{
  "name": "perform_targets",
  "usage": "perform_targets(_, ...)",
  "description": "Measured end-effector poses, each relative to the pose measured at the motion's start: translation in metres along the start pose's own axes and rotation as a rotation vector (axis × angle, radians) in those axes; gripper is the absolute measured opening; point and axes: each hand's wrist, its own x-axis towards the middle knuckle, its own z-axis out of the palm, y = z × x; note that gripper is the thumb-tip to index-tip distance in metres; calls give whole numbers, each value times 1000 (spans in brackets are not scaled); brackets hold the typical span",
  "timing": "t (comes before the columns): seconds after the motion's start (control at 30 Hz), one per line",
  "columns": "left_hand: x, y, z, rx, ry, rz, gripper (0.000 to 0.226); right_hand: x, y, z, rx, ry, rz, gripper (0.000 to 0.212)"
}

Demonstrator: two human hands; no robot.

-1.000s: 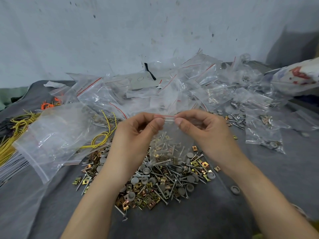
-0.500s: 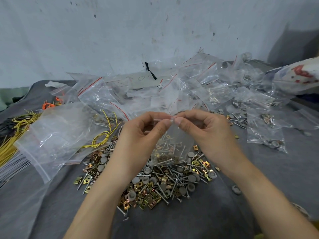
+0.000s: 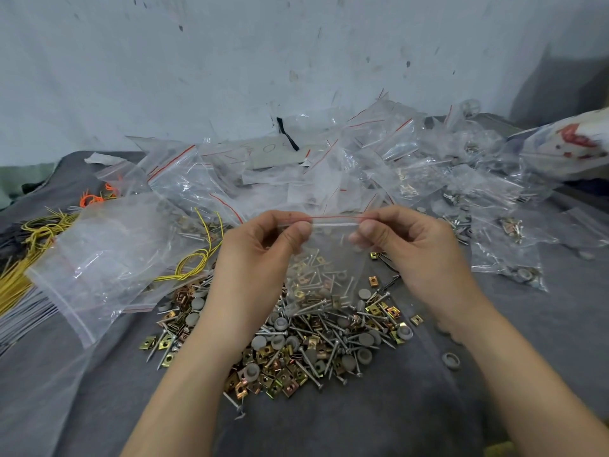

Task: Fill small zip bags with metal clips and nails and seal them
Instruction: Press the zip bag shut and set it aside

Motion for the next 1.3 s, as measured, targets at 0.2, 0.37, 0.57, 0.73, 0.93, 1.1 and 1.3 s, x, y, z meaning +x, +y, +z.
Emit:
perform_targets(0.2, 0, 1, 1, -1, 1, -13, 6, 0, 1, 3, -82, 38, -3, 12)
perform_targets(0.37, 0, 5, -1, 5, -65, -14, 4, -1, 1, 3, -106, 32, -11, 15)
perform_targets(0.57, 1, 14, -3, 211, -118, 115, 8, -3, 3, 6, -128, -29, -60, 21)
perform_targets(0.73, -1, 22, 4, 508, -139, 265, 9, -3, 6, 10, -169, -22, -140, 14)
perform_targets(0.93, -3, 24, 9, 507, -117, 294, 6, -2, 5, 13, -218, 4, -198, 11)
perform_targets(1.1, -3, 23, 10, 461, -124, 268, 3, -3, 5, 16, -265, 35, -230, 9)
perform_targets(1.3, -4, 21, 11, 416, -116, 220, 5, -4, 3, 17, -318, 56, -242, 6)
